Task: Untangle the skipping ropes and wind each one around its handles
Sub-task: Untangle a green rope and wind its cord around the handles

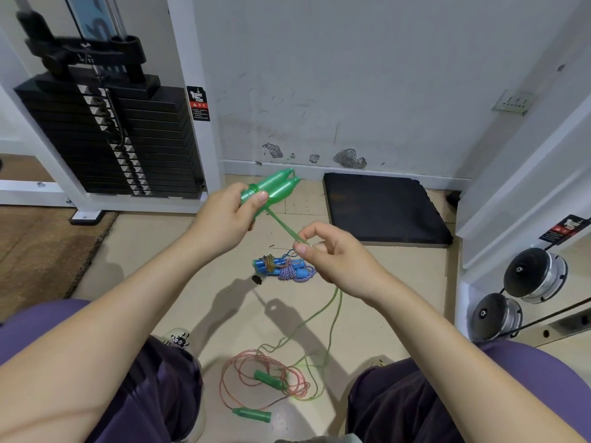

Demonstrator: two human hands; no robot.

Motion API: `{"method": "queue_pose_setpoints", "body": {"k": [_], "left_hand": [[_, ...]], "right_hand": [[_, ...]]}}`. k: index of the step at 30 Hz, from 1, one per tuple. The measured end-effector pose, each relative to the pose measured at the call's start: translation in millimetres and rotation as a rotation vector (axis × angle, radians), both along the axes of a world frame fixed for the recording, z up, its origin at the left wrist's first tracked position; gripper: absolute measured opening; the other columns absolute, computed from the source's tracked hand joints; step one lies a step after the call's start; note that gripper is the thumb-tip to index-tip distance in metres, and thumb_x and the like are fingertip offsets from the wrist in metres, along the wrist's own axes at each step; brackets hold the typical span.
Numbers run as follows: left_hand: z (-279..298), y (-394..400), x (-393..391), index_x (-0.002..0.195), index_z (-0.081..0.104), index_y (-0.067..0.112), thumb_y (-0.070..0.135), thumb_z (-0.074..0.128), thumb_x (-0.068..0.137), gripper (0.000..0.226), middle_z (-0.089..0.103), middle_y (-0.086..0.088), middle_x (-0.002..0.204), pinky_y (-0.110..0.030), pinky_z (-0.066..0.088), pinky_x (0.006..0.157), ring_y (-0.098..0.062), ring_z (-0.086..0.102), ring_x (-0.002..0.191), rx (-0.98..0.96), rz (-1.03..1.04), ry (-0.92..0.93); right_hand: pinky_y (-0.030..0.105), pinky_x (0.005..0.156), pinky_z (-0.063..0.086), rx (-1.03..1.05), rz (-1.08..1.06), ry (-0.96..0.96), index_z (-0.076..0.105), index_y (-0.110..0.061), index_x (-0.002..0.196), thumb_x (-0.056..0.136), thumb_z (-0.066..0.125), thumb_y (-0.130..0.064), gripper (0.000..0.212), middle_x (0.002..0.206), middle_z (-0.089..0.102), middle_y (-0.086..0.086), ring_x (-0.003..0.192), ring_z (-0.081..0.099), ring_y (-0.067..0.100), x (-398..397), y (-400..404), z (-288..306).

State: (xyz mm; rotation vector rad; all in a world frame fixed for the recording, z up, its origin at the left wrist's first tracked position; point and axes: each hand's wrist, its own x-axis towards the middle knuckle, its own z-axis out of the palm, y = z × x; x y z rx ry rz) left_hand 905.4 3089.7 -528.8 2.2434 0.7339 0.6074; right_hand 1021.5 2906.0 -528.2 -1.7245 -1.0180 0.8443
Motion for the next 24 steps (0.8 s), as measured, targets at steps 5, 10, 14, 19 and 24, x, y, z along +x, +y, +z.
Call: {"method": "queue_pose_setpoints", "body": {"k": [5,10,14,19,24], "left_hand": [[-10.0,-5.8,3.6,0.088,0.053,0.013,0.042,0.050,0.099,0.030,0.060,-0.004,0.074,-0.039,0.046,0.070,-0.027,0.057,0.073,0.007,-0.167,0.319],[-5.8,-44.0,0.0,0.084,0.047,0.012,0.028,0.048,0.102,0.024,0.054,0.000,0.064,-0.022,0.039,0.049,-0.012,0.045,0.050,-0.359,-0.586,0.325],[3.1,-55.2,-1.3,0.086,0.046,0.011,0.024,0.045,0.104,0.022,0.052,0.002,0.065,-0.016,0.035,0.049,-0.006,0.043,0.047,-0.438,-0.684,0.275],[0.6,-51.9,-4.4,0.086,0.050,0.014,0.026,0.048,0.102,0.020,0.055,0.007,0.065,-0.018,0.036,0.049,-0.007,0.043,0.049,-0.394,-0.695,0.280],[-1.9,-49.0,-4.5,0.090,0.052,0.012,0.033,0.051,0.099,0.023,0.057,0.006,0.066,-0.024,0.039,0.050,-0.010,0.044,0.048,-0.359,-0.670,0.213]], "right_hand": [[0.024,0.057,0.040,0.104,-0.039,-0.203,0.062,-0.007,0.079,0.094,0.065,-0.017,0.018,0.068,0.051,0.015,0.059,0.044,0.011,3.3,-0.4,7.0],[0.015,0.064,0.035,0.187,-0.176,-0.344,0.068,-0.010,0.074,0.089,0.070,-0.020,0.018,0.074,0.056,-0.001,0.066,0.046,0.001,18.1,-3.8,13.8],[0.016,0.054,0.036,0.099,-0.209,-0.201,0.065,-0.010,0.072,0.090,0.069,-0.024,0.024,0.064,0.054,0.000,0.056,0.044,0.002,20.7,-5.0,8.1],[0.025,0.061,0.041,0.031,-0.166,-0.114,0.068,-0.015,0.080,0.086,0.074,-0.021,0.010,0.072,0.060,0.006,0.064,0.050,0.012,20.6,-4.3,3.8],[0.025,0.058,0.038,0.084,-0.135,-0.035,0.061,-0.010,0.080,0.088,0.072,-0.022,0.018,0.070,0.055,0.004,0.064,0.047,0.015,20.5,-4.2,4.3]]}}
